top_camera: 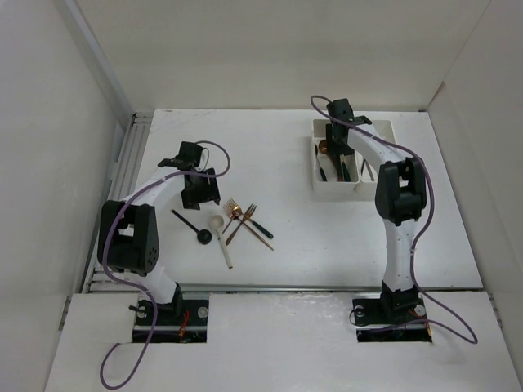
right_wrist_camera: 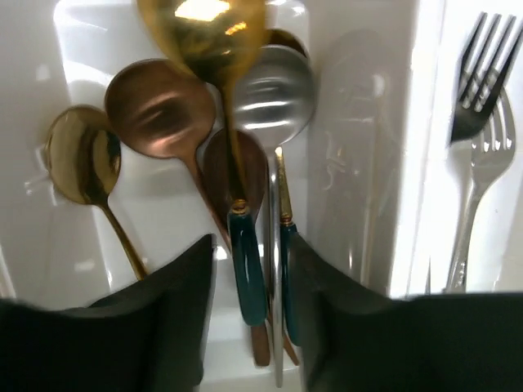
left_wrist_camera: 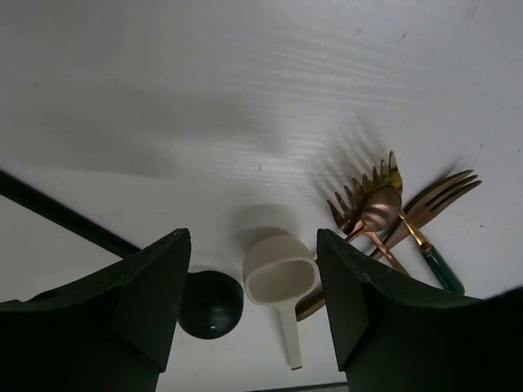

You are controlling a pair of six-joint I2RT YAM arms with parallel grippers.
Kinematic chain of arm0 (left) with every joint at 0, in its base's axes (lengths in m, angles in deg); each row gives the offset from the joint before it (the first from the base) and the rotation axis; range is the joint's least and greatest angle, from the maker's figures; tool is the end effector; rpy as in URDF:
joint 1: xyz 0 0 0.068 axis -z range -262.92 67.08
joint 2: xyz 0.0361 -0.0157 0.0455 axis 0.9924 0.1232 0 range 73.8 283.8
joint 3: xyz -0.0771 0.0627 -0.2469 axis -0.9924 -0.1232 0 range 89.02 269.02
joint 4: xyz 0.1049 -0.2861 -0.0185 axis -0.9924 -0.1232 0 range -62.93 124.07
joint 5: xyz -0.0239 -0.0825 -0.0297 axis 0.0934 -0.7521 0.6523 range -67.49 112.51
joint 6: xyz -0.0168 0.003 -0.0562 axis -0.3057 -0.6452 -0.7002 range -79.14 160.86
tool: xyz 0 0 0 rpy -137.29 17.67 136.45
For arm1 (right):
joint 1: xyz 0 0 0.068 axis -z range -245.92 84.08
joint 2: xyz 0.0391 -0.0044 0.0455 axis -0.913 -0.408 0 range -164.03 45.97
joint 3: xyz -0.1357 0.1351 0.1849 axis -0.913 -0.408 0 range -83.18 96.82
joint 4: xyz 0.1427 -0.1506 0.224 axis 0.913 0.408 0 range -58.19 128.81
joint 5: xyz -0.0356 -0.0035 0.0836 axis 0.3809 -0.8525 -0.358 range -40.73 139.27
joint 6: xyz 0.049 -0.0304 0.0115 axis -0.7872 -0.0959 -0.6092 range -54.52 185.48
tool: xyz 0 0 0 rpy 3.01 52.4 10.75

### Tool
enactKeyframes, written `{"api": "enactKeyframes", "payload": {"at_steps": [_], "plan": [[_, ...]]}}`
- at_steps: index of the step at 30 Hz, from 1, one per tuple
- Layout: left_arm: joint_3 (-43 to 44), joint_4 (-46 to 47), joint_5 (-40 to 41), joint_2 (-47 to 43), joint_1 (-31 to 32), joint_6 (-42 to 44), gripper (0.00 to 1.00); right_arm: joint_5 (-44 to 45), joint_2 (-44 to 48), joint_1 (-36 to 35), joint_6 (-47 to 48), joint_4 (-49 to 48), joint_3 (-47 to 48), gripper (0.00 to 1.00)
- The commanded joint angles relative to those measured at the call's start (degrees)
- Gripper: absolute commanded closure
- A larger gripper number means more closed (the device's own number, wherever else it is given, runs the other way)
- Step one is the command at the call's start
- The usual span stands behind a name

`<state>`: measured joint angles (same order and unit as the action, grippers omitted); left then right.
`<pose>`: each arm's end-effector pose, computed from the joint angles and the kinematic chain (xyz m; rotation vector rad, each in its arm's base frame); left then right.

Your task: Sort the eating utensils into containers

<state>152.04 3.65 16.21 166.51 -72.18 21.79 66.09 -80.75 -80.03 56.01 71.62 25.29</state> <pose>0.3655 -0.0740 0.1774 -0.1535 2.6426 -0.3227 0.5170 0.1173 0.1880 0.0045 2.5328 -0.2181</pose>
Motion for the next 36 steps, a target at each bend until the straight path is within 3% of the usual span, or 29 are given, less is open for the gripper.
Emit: {"api": "enactKeyframes", "payload": {"at_steps": [1,2,5,12,17,29,33,36], "plan": [[-0.4,-4.0,-0.6,0.3,1.9,-1.8,0.41,1.3,2.5,0.0,0.5,0.0,2.0,0.45],[-0.4,-5.7,-0.1,0.3,3.5,-1.2,0.41,1.8,3.1,0.0,0.5,0.0,1.1,0.34],[0.7,-9.3,-0.1,0.3,5.9,-1.2,0.41,2.4,5.9,0.0,0.5,0.0,-0.4,0.28],[-5.3,-11.4,-0.7,-2.7,8.5,-4.2,0.39,3.0,10.5,0.0,-0.5,0.0,-3.0,0.27],[-6.4,-12.0,-1.6,-3.2,8.5,-5.3,0.51,2.5,13.9,0.0,-1.1,-0.5,-6.5,0.27],[-8.7,-9.4,-4.3,-2.0,12.5,-5.3,0.52,2.5,16.3,0.0,-1.1,-1.6,-8.5,0.25],[-8.7,-8.4,-4.3,-0.4,12.5,-5.8,0.61,2.5,16.3,0.0,-1.1,-1.6,-8.5,0.25],[-8.2,-8.3,-4.3,-0.4,11.9,-5.8,0.77,2.5,16.3,0.0,-0.5,-1.1,-8.0,0.25]]}}
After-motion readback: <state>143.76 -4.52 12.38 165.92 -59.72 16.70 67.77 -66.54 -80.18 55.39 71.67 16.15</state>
